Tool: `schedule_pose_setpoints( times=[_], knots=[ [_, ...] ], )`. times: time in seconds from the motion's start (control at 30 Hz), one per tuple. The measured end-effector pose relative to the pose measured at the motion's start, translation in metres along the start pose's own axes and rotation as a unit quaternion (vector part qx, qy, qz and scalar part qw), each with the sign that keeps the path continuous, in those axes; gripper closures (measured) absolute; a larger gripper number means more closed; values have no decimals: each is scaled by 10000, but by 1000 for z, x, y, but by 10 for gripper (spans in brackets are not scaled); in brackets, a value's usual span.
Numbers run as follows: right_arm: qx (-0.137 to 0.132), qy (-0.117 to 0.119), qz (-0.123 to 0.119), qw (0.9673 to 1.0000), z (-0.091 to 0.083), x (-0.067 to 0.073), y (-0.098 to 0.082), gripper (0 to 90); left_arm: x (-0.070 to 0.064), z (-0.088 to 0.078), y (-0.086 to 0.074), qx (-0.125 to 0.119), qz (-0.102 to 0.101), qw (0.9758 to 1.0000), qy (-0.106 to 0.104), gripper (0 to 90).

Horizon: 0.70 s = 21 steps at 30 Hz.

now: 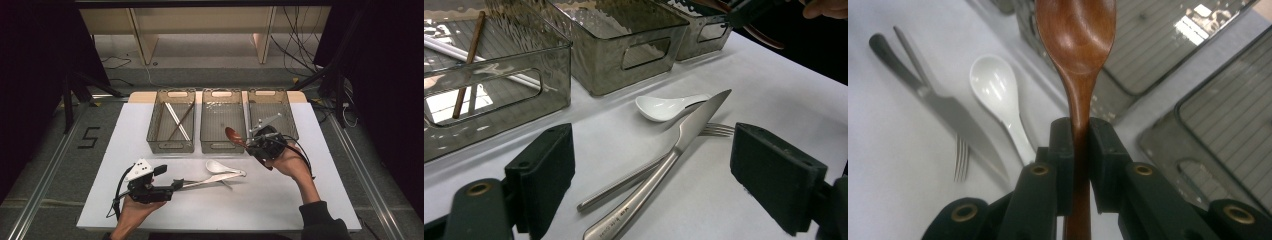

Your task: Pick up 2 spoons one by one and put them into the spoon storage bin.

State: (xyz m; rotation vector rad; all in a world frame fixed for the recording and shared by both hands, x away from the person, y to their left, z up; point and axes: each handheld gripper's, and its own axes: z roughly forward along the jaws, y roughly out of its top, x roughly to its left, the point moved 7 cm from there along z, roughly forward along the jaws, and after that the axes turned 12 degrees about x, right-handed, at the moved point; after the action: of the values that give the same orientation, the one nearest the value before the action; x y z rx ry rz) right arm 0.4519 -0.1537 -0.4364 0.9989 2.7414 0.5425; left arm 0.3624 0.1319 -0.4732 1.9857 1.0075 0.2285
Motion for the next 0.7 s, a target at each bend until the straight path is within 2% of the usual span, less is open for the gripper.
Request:
schedule_pose_setpoints(
  times=[0.23,0.47,0.7],
  knots=[
    [-4,-89,47,9999,2,-5,25,820,1,-1,0,-35,-4,10000,18,178],
    [22,-122,237,9996,10,-14,50,820,2,-2,0,-58,-31,10000,19,177],
    [74,-118,425,9990,20,-23,68,820,2,-2,0,-55,-31,10000,5,178]
  ],
)
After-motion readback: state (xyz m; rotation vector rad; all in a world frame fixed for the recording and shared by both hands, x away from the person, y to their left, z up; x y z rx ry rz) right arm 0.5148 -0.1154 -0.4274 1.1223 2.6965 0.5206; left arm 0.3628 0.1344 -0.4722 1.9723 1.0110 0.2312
